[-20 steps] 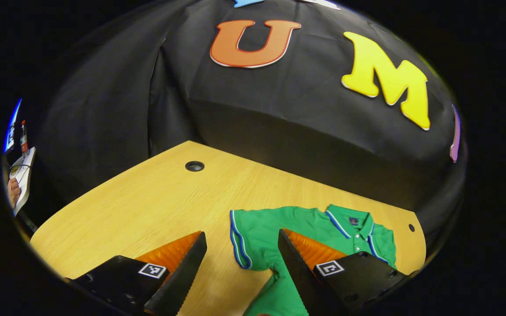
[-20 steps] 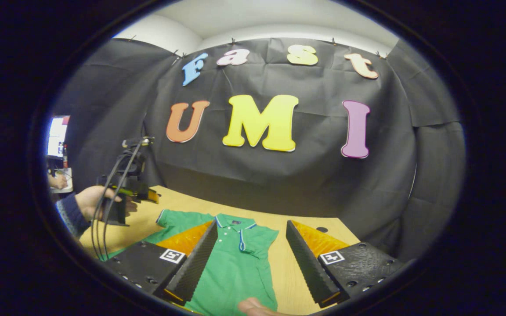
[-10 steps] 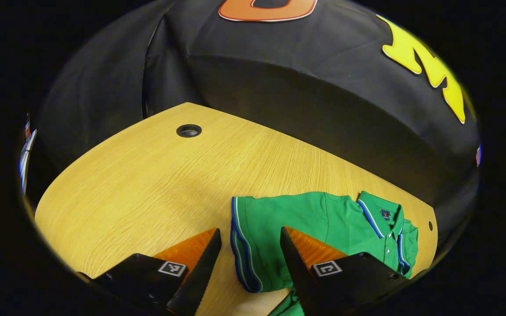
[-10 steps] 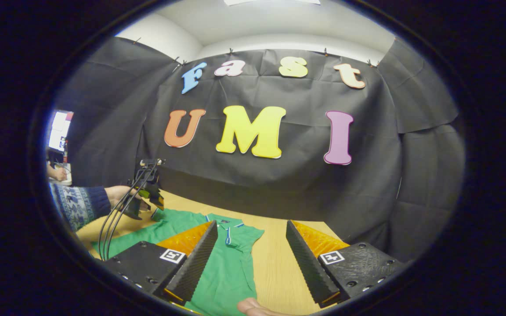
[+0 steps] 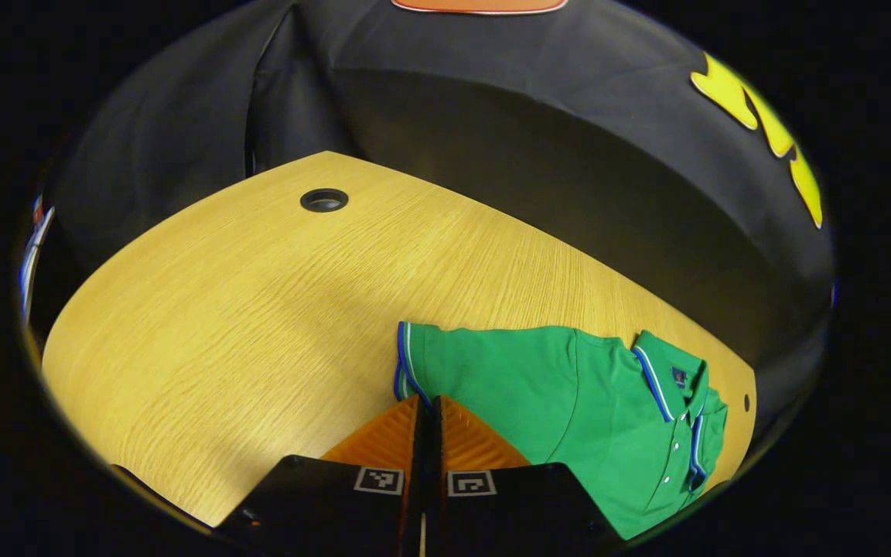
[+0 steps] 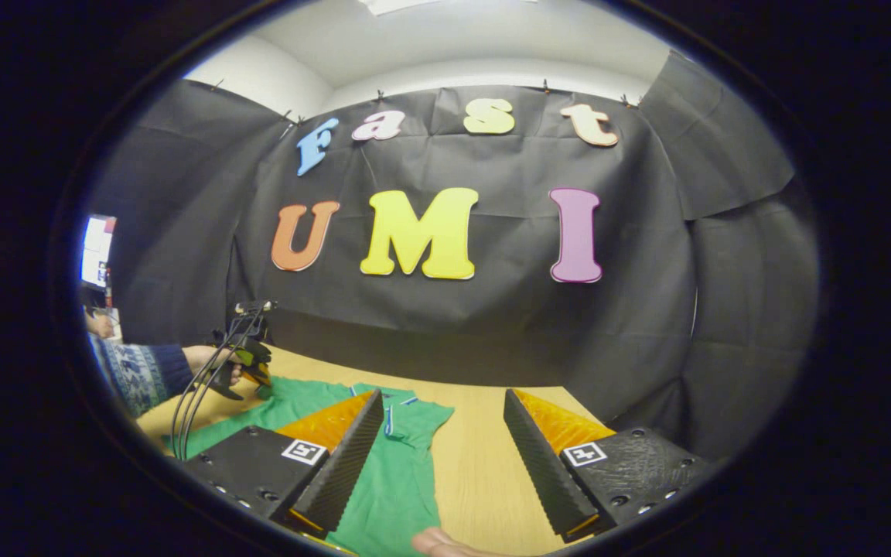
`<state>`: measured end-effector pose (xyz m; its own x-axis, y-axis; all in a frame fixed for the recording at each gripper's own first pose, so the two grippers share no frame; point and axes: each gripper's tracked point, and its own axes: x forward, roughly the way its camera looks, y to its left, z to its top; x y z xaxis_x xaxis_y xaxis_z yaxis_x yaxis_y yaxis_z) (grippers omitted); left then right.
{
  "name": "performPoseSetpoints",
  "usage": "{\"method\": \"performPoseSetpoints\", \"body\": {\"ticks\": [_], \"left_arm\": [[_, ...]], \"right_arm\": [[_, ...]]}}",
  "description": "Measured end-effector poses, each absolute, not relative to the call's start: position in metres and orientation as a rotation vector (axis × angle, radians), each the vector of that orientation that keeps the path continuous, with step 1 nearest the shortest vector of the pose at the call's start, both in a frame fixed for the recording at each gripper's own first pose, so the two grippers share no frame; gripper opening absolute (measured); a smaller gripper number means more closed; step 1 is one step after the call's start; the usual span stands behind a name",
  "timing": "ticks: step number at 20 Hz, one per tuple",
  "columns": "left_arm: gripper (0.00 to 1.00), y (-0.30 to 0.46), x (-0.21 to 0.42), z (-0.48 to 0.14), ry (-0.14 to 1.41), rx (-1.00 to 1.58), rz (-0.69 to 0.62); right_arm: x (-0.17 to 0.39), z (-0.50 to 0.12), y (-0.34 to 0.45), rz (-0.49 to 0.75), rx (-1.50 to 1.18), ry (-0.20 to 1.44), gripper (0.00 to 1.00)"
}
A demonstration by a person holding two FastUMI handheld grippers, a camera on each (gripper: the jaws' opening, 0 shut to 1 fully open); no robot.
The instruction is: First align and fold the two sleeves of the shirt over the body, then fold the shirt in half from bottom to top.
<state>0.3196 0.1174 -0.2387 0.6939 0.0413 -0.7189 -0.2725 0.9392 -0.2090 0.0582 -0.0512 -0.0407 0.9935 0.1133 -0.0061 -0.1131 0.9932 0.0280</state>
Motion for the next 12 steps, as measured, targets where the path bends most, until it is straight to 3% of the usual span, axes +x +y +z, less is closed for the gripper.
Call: {"method": "performPoseSetpoints", "body": {"ticks": [7, 12], "left_arm": [[0.07, 0.086, 0.328, -0.208, 0.763, -0.078, 0.228], [0.07, 0.019, 0.333, -0.192, 0.74, 0.055, 0.161]], "right_arm": [[0.07, -0.045, -0.074, 0.055, 0.043, 0.012, 0.95], [0.073, -0.051, -0.086, 0.027, 0.056, 0.02, 0.95]]}}
